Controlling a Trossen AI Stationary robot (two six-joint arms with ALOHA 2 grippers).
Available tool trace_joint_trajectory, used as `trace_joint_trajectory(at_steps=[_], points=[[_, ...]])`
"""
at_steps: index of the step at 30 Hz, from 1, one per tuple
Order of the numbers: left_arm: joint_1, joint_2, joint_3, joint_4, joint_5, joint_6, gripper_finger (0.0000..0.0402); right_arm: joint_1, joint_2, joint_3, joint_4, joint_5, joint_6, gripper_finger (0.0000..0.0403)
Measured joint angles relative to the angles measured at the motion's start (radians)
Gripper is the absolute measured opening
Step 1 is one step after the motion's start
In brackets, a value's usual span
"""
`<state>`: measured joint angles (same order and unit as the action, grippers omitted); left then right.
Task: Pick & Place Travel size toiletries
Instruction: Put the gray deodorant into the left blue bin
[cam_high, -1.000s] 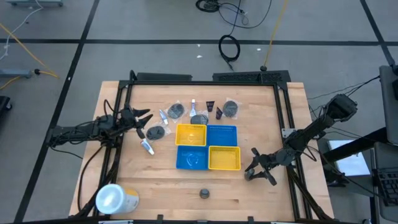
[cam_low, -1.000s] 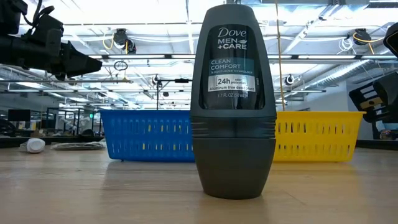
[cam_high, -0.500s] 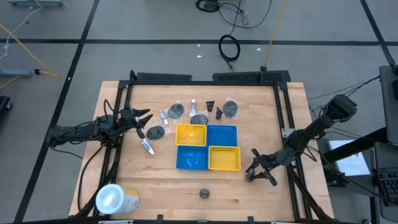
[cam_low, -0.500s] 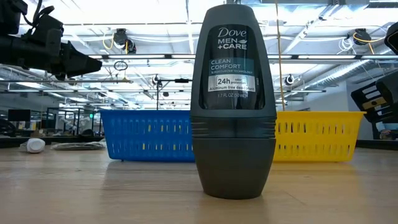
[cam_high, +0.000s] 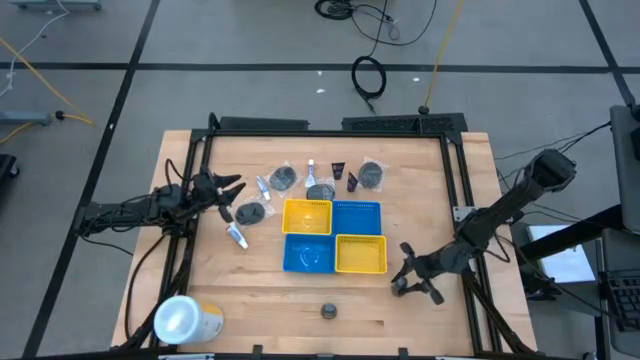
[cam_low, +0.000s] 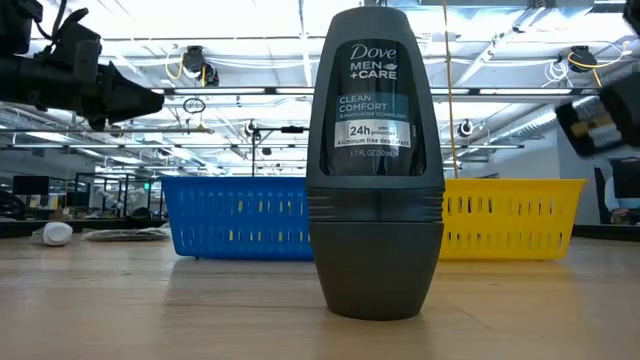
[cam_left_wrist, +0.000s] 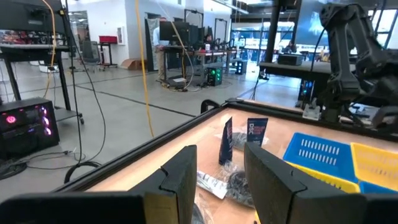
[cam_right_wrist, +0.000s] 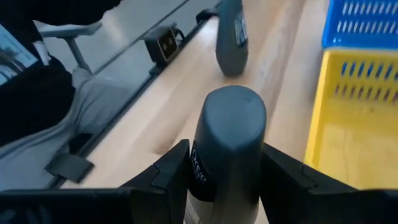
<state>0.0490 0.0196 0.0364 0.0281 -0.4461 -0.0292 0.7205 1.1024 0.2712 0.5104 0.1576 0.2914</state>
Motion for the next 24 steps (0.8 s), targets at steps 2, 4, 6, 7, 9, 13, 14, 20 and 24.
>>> trace_joint_trajectory(at_steps=[2,4,6,7,9,13,14,20,24], points=[[0.0,0.0,0.0,0.002,0.0,-0.007,0.0132,-0.001,-0.034,0.052,-0.076,0.001,-0.027,0.0143],[0.0,0.0,0.0,0.001,0.001,-0.042,0.0132,-0.001,-0.066,0.101,-0.14,0.018,-0.068,0.0143],[0.0,0.0,0.0,0.003,0.001,-0.102,0.0132,-0.001,-0.09,0.147,-0.193,0.04,-0.118,0.0143],[0.0,0.0,0.0,0.004,0.001,-0.133,0.0132,-0.002,-0.1,0.168,-0.217,0.057,-0.146,0.0143],[0.0,0.0,0.0,0.007,0.001,-0.207,0.0132,-0.007,-0.112,0.203,-0.241,0.089,-0.193,0.0143],[0.0,0.0,0.0,0.009,0.096,-0.293,0.0131,-0.062,-0.115,0.229,-0.236,0.107,-0.245,0.0142],[0.0,0.0,0.0,0.018,0.141,-0.306,0.0131,-0.085,-0.114,0.229,-0.228,0.107,-0.252,0.0142],[-0.01,0.041,0.0,0.18,0.297,-0.343,0.0131,-0.251,-0.088,0.23,-0.16,0.094,-0.254,0.0142],[-0.054,0.201,0.0,0.398,0.308,-0.295,0.0131,-0.374,-0.048,0.231,-0.066,-0.058,-0.254,0.014]])
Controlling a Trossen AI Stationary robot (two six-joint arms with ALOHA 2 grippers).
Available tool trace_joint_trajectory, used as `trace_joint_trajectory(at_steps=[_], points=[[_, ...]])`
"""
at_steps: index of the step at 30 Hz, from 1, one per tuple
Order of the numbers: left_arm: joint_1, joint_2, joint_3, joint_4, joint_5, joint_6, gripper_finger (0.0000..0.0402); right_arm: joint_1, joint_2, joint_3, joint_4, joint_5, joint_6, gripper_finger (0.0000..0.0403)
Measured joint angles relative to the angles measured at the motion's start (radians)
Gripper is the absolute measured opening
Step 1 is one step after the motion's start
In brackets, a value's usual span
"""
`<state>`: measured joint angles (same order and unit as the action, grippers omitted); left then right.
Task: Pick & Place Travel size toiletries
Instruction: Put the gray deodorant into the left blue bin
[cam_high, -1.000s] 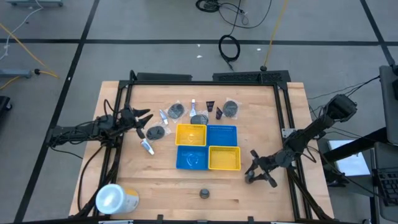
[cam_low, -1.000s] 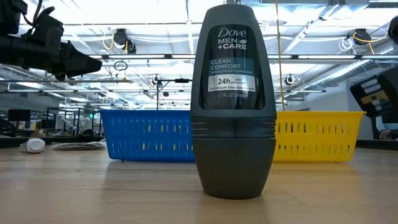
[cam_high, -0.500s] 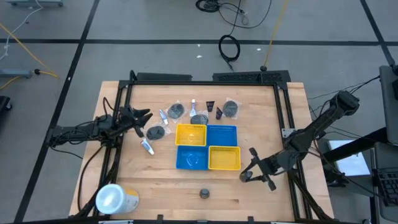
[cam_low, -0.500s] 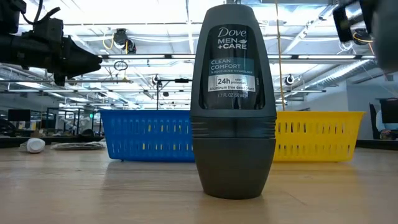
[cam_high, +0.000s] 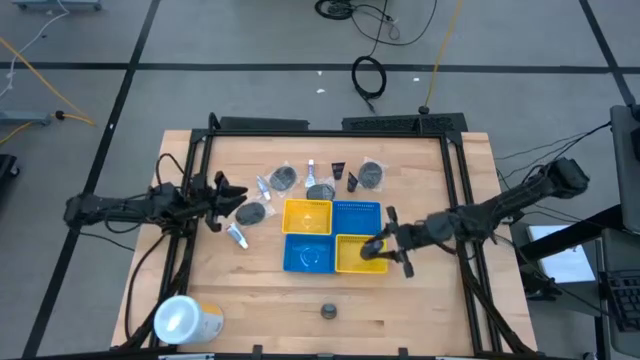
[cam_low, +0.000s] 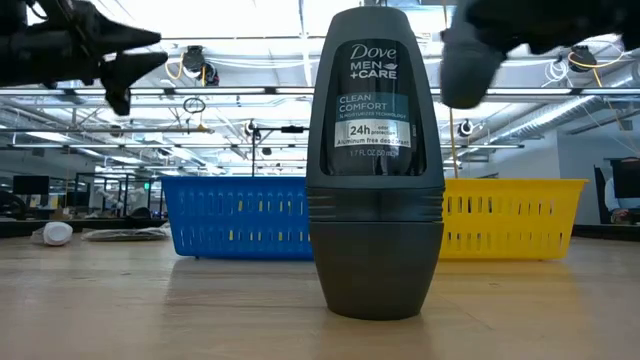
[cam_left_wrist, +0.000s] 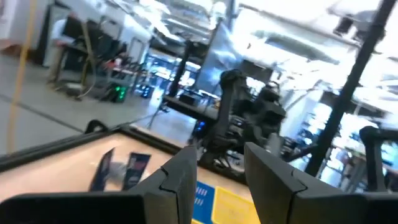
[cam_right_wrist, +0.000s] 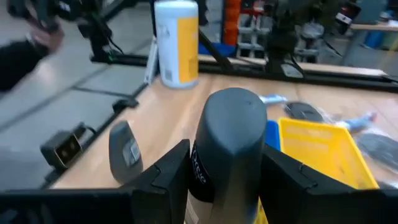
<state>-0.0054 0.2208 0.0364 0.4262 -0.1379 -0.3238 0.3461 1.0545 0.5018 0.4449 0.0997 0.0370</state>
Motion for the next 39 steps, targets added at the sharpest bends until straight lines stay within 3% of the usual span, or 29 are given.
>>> trace_joint_trajectory(at_steps=[5,15,20,28,39], points=[[-0.039,0.268,0.0,0.205,-0.036,0.038,0.0131,-0.099,0.068,0.0,0.105,-0.127,0.003,0.014],[-0.056,0.671,0.02,0.589,-0.033,0.064,0.0131,-0.17,0.312,0.159,0.142,-0.193,-0.034,0.014],[-0.064,0.785,0.114,0.571,0.027,0.052,0.0131,-0.189,0.385,0.209,0.16,-0.232,-0.022,0.014],[-0.085,0.975,0.299,0.442,0.031,0.206,0.0131,-0.189,0.514,0.296,0.17,-0.233,-0.012,0.014],[-0.079,1.017,0.335,0.435,0.029,0.213,0.0131,-0.188,0.657,0.343,0.205,-0.232,0.003,0.0138]])
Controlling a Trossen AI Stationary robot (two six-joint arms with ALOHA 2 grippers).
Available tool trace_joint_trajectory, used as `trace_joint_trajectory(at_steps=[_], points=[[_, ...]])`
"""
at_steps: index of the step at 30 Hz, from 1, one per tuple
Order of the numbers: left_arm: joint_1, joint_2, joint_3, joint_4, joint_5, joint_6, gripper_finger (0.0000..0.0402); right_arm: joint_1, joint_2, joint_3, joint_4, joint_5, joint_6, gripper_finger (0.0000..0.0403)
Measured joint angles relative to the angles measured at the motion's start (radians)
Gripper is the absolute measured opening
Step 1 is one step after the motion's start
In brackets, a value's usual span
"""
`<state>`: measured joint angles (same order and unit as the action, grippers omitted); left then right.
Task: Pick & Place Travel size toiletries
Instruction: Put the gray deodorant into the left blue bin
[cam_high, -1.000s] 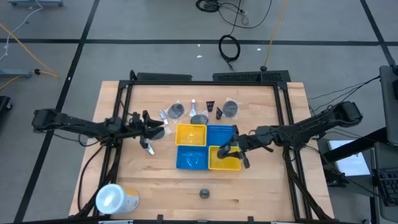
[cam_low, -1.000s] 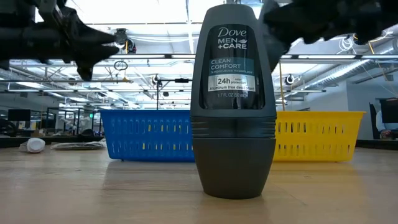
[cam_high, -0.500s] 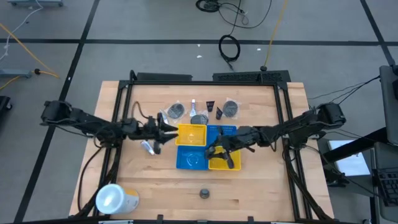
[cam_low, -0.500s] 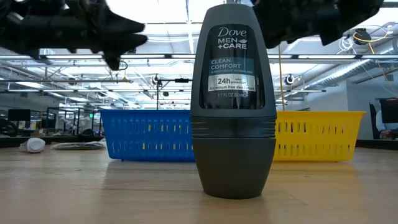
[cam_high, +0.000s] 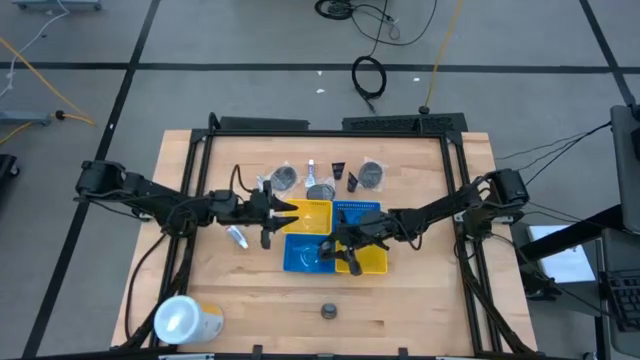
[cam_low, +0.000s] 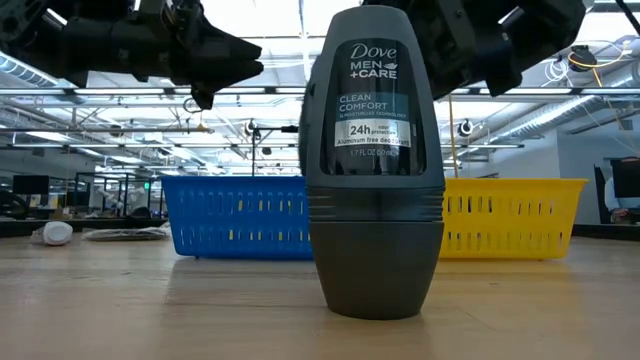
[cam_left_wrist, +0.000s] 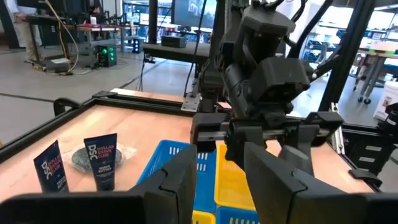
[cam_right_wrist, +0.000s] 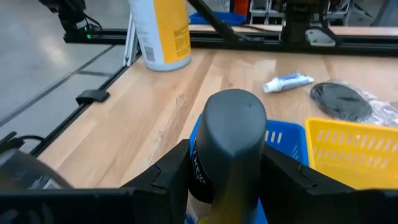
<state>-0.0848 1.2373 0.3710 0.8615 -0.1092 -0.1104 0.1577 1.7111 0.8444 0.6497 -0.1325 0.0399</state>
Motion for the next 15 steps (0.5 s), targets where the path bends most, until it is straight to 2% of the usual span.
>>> trace_joint_trajectory(at_steps=[3,9,15], points=[[0.0,0.0,0.0,0.002,0.0,0.0,0.0131,-0.001,0.006,0.0,0.007,0.0,-0.002,0.014],[0.0,0.0,0.0,0.002,0.0,0.001,0.0131,-0.004,0.005,0.0,0.012,0.003,-0.001,0.0179],[0.0,0.0,0.0,0.002,0.0,0.001,0.0131,-0.004,0.005,0.0,0.012,0.005,-0.006,0.0159]])
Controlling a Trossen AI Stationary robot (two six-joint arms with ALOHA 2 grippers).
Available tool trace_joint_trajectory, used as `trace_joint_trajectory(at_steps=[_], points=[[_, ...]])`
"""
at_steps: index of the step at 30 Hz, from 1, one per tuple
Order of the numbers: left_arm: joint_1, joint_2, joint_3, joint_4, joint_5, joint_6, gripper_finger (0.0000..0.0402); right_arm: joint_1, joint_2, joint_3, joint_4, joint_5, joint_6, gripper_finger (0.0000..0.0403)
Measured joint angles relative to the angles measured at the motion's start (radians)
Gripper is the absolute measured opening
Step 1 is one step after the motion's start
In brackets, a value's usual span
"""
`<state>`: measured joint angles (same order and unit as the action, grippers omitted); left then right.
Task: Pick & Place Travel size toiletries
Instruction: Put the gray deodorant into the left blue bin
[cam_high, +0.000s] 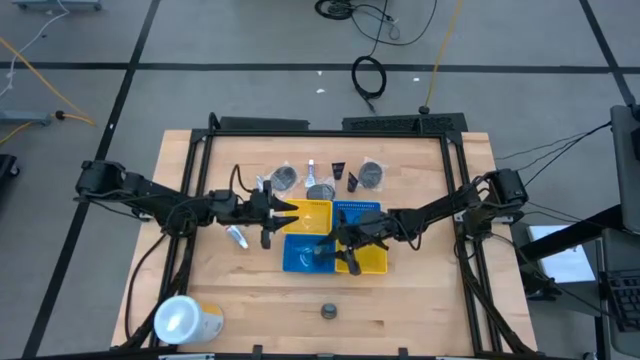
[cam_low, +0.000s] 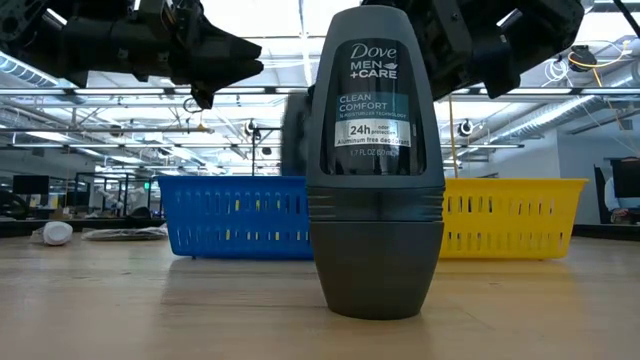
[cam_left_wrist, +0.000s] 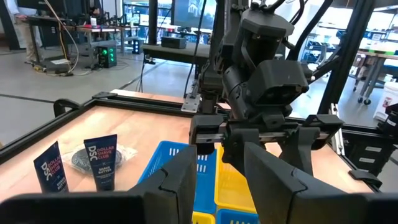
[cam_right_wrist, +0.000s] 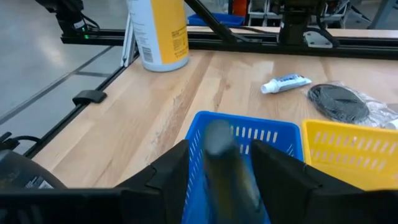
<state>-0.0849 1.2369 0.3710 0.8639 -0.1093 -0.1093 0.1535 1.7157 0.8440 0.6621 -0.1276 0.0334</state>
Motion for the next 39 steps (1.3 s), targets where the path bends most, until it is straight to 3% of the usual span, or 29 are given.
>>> trace_joint_trajectory(at_steps=[7,14,20,24,29,35,39], points=[[0.0,0.0,0.0,0.0,0.0,0.0,0.0131,0.0,0.0,0.0,0.009,0.0,-0.004,0.0137],[0.0,0.0,0.0,0.0,-0.001,-0.001,0.0131,0.0,0.0,0.0,0.037,-0.011,-0.011,0.014],[0.0,0.0,-0.001,0.0,-0.001,-0.001,0.0131,0.041,0.0,-0.001,0.045,-0.191,0.009,0.015],[0.0,0.0,-0.001,0.0,-0.001,-0.001,0.0131,0.096,0.0,-0.001,0.045,-0.246,-0.015,0.0169],[0.0,0.0,-0.001,0.0,-0.001,0.0,0.0131,0.16,0.0,-0.001,0.045,-0.24,-0.016,0.0212],[0.0,0.0,-0.001,0.0,-0.001,-0.002,0.0131,0.212,0.0,-0.002,0.034,-0.106,-0.014,0.0266],[0.0,0.0,-0.001,0.0,-0.001,-0.003,0.0131,0.228,0.025,-0.002,0.043,-0.083,0.019,0.029]])
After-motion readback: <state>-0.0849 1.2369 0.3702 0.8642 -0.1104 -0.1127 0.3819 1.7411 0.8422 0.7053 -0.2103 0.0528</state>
